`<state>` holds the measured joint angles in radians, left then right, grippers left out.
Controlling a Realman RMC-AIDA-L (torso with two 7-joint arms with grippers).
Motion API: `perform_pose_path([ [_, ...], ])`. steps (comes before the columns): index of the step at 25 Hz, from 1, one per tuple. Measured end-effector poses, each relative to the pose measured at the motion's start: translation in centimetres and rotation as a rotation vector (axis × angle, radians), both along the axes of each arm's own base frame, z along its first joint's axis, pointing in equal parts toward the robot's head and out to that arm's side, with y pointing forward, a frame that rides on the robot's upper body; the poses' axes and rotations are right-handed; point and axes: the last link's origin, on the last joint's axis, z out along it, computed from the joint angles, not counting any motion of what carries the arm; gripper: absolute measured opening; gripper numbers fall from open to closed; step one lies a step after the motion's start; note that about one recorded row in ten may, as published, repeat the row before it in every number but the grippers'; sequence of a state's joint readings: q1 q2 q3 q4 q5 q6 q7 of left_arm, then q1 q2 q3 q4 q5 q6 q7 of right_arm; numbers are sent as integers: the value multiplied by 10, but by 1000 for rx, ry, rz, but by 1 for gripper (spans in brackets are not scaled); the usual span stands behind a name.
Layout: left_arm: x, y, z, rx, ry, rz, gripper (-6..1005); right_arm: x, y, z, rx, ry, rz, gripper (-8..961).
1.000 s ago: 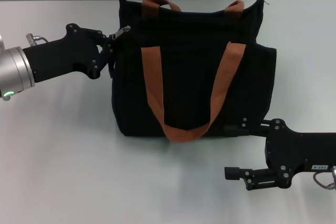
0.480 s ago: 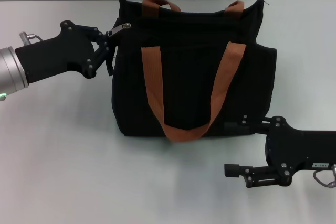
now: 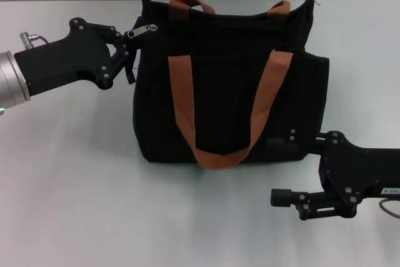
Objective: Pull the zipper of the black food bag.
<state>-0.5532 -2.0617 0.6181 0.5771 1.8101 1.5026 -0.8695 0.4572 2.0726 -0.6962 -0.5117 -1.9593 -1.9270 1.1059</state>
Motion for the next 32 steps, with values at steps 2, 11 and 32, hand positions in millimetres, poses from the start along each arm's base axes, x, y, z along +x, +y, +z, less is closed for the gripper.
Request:
perform_pose_path([
  [2, 0, 0, 0, 1, 2, -3, 25, -1, 1, 1, -8, 4, -3, 725],
  [11, 1, -1, -2, 5, 6, -15, 26, -7, 9, 9, -40, 38, -49, 715],
  [32, 5, -2, -2, 58, 4, -80, 27, -80, 83, 40, -342, 74, -316, 693],
])
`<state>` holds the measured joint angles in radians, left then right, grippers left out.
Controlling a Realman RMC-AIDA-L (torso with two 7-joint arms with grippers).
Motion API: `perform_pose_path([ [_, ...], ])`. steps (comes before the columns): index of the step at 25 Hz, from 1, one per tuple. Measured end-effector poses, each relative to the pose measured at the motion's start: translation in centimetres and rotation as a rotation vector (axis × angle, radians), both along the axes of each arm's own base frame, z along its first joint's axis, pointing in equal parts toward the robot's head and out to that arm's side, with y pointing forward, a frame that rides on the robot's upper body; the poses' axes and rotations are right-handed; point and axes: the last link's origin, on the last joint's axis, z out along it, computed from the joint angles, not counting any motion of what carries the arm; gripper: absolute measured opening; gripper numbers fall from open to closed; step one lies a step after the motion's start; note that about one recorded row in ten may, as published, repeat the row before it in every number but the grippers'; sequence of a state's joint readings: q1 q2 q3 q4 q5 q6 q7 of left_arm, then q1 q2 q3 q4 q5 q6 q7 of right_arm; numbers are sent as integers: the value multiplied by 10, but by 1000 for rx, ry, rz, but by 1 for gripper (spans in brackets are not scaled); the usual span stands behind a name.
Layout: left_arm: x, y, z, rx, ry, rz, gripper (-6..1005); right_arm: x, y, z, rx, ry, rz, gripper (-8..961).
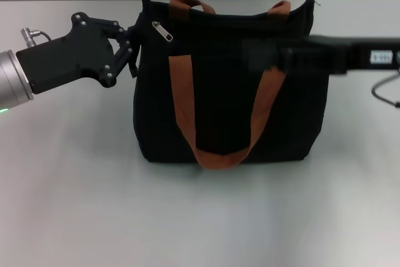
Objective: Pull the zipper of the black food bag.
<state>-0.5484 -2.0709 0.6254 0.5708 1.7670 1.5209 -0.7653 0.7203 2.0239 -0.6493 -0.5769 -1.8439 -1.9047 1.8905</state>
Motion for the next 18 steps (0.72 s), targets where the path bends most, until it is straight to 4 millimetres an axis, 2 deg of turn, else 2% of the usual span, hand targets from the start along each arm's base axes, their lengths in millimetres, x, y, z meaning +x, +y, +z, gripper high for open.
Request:
perform_pose_path([
  [10, 3, 0, 2, -11, -15, -7, 27, -30, 32, 12, 12, -91, -37, 682],
  [18, 3, 1, 3, -16, -18, -5, 28, -56, 50, -7, -25, -208, -52, 674],
])
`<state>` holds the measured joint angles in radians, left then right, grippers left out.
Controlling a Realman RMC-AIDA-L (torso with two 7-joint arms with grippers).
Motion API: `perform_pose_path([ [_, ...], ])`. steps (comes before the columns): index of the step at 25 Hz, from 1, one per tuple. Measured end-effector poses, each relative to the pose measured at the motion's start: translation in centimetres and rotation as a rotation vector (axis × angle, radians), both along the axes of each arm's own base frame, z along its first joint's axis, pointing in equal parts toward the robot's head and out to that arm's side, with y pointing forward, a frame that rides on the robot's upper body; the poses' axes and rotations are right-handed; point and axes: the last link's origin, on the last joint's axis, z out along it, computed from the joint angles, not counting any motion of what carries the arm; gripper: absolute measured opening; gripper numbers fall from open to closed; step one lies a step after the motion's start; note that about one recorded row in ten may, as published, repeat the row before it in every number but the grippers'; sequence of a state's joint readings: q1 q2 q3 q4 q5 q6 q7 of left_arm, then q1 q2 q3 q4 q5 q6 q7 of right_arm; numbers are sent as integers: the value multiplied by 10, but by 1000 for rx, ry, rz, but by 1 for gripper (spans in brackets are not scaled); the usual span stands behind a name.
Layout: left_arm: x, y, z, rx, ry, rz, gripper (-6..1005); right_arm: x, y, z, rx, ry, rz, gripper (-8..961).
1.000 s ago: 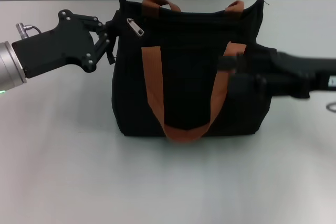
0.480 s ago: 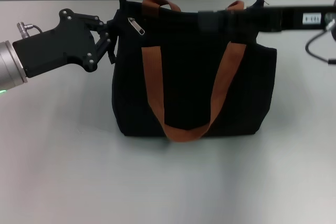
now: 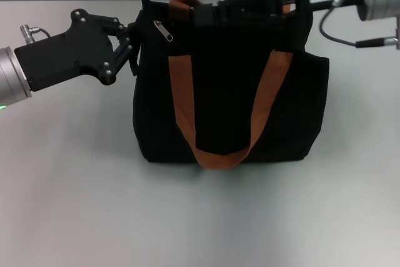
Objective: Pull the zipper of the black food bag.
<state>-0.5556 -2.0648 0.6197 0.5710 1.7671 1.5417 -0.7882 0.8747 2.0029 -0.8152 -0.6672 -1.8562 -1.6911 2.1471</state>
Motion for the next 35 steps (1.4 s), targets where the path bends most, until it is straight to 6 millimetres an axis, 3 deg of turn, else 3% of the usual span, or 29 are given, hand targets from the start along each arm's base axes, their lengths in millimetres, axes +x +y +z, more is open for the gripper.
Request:
perform_pose_path([
  [4, -1, 0, 0, 2, 0, 3, 28, -13, 7, -6, -5, -33, 7, 670],
  [14, -1, -1, 0, -9, -6, 10, 28, -19, 15, -14, 0, -93, -20, 659],
  [21, 0, -1, 0, -12, -7, 8, 29, -19, 16, -21, -2, -119, -27, 416],
  [35, -1, -4, 0, -17, -17, 6, 29, -28, 19, -30, 13, -156, -9, 394],
])
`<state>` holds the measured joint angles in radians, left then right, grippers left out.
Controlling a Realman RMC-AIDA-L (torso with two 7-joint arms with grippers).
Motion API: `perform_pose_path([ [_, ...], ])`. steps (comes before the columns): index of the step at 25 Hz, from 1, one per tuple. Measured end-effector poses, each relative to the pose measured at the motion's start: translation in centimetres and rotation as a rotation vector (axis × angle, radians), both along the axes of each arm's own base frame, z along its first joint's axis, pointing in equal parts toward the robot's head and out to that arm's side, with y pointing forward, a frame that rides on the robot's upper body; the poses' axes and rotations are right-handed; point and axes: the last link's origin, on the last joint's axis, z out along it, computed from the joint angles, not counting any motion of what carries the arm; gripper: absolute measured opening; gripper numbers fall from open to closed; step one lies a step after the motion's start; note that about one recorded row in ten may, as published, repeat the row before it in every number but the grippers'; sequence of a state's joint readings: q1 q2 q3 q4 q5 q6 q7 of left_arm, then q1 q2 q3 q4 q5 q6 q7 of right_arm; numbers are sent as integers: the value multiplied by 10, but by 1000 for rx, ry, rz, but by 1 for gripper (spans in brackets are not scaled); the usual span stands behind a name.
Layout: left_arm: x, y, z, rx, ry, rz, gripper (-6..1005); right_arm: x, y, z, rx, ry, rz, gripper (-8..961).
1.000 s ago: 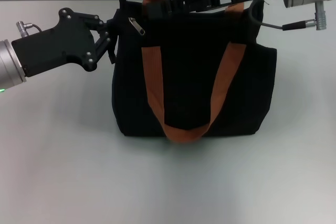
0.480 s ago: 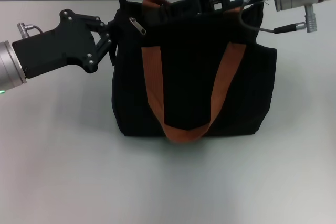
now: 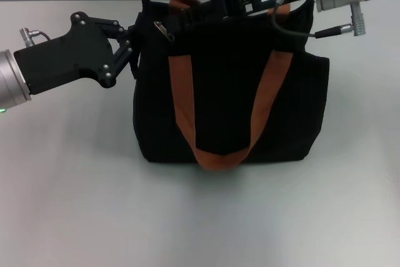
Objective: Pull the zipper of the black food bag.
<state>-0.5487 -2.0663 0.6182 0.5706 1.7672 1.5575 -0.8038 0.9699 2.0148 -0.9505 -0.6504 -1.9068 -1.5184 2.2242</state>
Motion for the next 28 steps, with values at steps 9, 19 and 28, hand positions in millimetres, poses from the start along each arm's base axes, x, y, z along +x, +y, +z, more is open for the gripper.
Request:
perform_pose_path([
  [9, 0, 0, 0, 1, 1, -1, 30, -4, 1, -6, 8, -16, 7, 395],
  [19, 1, 0, 0, 1, -1, -2, 30, -7, 1, -10, 4, -27, 19, 394],
  [28, 1, 1, 0, 4, -5, -3, 30, -9, 0, -13, -3, -32, 26, 394],
])
